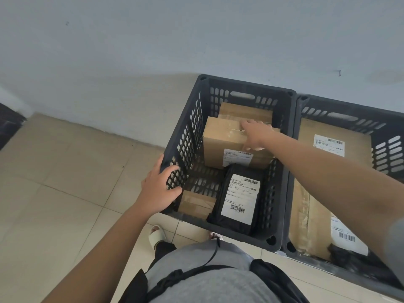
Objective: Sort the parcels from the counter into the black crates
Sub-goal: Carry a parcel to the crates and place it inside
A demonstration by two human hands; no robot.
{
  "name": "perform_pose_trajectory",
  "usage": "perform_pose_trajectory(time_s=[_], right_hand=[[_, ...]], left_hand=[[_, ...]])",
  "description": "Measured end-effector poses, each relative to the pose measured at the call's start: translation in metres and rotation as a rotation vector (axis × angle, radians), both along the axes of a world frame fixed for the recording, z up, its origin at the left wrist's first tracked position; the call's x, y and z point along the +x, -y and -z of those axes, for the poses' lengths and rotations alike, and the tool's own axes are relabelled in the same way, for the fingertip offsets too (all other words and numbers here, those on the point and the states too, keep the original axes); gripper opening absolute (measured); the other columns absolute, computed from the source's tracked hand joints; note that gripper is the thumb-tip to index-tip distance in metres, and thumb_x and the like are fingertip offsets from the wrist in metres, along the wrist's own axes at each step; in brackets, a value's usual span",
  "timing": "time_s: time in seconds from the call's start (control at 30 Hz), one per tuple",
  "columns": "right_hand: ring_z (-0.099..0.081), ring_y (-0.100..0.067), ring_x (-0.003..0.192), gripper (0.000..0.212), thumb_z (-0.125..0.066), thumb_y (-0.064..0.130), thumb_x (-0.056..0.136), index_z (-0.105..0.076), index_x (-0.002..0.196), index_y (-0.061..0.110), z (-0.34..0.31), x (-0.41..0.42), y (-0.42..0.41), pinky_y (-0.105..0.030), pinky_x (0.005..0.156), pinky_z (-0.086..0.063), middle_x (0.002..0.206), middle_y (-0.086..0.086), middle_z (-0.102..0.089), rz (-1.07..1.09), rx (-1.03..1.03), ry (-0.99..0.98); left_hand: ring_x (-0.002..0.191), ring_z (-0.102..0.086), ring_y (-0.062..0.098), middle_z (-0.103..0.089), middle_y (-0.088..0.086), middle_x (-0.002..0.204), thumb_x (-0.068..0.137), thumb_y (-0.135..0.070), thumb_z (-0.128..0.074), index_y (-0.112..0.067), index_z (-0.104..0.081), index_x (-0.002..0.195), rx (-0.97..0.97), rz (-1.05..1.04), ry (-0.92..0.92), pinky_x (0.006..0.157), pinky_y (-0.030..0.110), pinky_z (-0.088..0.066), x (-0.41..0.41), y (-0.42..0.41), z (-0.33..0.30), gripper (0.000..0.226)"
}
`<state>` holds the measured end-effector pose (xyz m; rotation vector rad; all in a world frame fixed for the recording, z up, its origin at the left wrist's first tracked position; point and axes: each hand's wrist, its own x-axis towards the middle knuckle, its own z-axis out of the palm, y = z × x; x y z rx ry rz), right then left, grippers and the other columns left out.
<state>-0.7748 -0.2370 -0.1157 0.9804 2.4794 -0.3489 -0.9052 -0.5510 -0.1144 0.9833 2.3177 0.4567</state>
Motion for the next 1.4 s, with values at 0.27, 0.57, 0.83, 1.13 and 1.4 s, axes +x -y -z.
perform_pose_trajectory(time_s=[0.27, 0.57, 0.83, 1.13, 1.4], right_hand=[[-0.041, -0.039, 0.144, 0.092, -0.086, 0.031, 0.08, -0.034, 0.154, 0.015, 0.0, -0.003, 0.002, -0.062, 0.116, -0.034, 0.158, -0.012, -0.042, 0.04, 0.004, -0.011], [-0.049, -0.038, 0.136, 0.082, -0.085, 0.029, 0.081, -0.041, 0.148, 0.014, -0.003, -0.004, 0.001, -0.061, 0.114, -0.037, 0.152, -0.011, -0.048, 0.047, 0.002, 0.0], [-0.041, -0.038, 0.144, 0.094, -0.084, 0.036, 0.08, -0.031, 0.156, 0.018, 0.0, 0.003, 0.003, -0.068, 0.117, -0.024, 0.158, -0.009, -0.042, 0.085, 0.008, -0.043], [-0.016, -0.034, 0.157, 0.106, -0.082, 0.047, 0.081, -0.017, 0.162, 0.023, -0.008, 0.037, 0.023, -0.066, 0.123, -0.013, 0.17, -0.006, -0.021, 0.207, 0.037, -0.228], [-0.047, -0.015, 0.133, 0.057, -0.067, 0.029, 0.098, -0.047, 0.151, 0.024, -0.048, 0.073, 0.125, -0.03, 0.1, -0.041, 0.154, 0.001, -0.047, 0.809, -0.198, -0.83]], left_hand=[[0.156, -0.018, 0.028, -0.003, -0.003, 0.172, 0.091, -0.031, -0.072, -0.03, -0.052, 0.141, -0.004, 0.01, -0.013, 0.124, 0.057, -0.021, 0.0, 0.001, 0.002, 0.054], [0.154, -0.022, 0.029, -0.002, -0.003, 0.172, 0.09, -0.034, -0.07, -0.035, -0.052, 0.137, -0.019, 0.016, -0.062, 0.122, 0.056, -0.021, 0.0, 0.0, 0.009, 0.049], [0.153, -0.023, 0.028, -0.005, -0.004, 0.172, 0.09, -0.033, -0.071, -0.036, -0.053, 0.136, -0.031, 0.001, -0.056, 0.122, 0.057, -0.024, 0.001, -0.001, 0.008, 0.05], [0.155, -0.019, 0.018, -0.029, -0.005, 0.165, 0.095, -0.016, -0.068, -0.037, -0.06, 0.132, 0.29, 0.046, 0.074, 0.125, 0.051, -0.021, 0.015, -0.023, -0.011, 0.043], [0.122, -0.053, -0.003, -0.061, -0.022, 0.128, 0.102, -0.018, -0.06, -0.037, -0.066, 0.123, 0.209, 0.146, 0.582, 0.108, 0.028, -0.039, 0.03, -0.045, -0.04, 0.029]])
